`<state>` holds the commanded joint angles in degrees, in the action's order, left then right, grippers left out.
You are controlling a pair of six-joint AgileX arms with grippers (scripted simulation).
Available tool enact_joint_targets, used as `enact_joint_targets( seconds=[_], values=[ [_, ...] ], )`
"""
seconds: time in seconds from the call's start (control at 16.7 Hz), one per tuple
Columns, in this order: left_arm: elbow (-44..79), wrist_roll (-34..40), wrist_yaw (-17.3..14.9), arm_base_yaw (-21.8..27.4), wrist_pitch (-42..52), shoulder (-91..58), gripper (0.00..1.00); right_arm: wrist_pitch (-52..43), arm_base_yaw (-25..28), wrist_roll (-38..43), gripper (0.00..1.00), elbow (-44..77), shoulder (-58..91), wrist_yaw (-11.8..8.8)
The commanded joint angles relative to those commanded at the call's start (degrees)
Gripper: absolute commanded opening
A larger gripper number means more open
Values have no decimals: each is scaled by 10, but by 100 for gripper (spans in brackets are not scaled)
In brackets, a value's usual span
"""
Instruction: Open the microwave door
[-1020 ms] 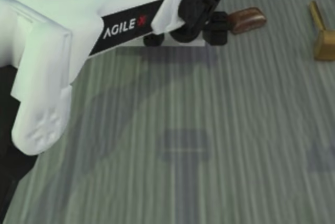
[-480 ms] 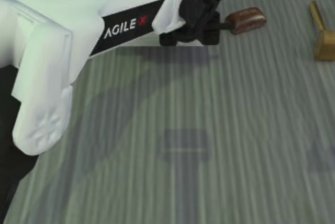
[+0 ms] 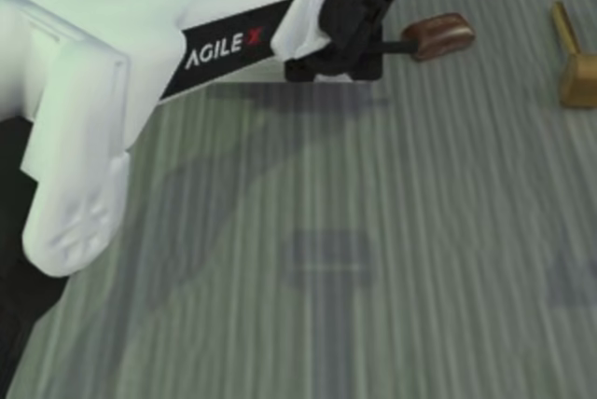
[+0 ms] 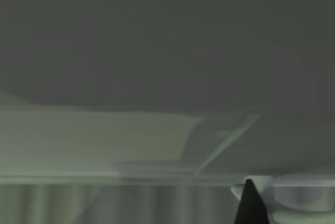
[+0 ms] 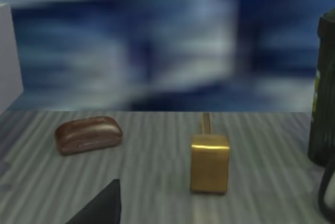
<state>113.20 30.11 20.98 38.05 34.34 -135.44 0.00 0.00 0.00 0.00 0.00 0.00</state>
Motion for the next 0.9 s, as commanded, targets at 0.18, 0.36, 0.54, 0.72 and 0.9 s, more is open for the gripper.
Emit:
enact_joint_targets(
  seconds=[0.18,0.36,0.54,0.72,0.9],
  values=[
    [-24,3,7,0,-14,15,0,0,0,0,100,0,0,0],
    [-64,15,17,-2,-37,39,0,0,0,0,100,0,0,0],
    [-68,16,18,-3,-40,42,0,0,0,0,100,0,0,0],
    [-68,16,18,-3,-40,42,0,0,0,0,100,0,0,0],
    [-68,16,18,-3,-40,42,0,0,0,0,100,0,0,0]
  ],
)
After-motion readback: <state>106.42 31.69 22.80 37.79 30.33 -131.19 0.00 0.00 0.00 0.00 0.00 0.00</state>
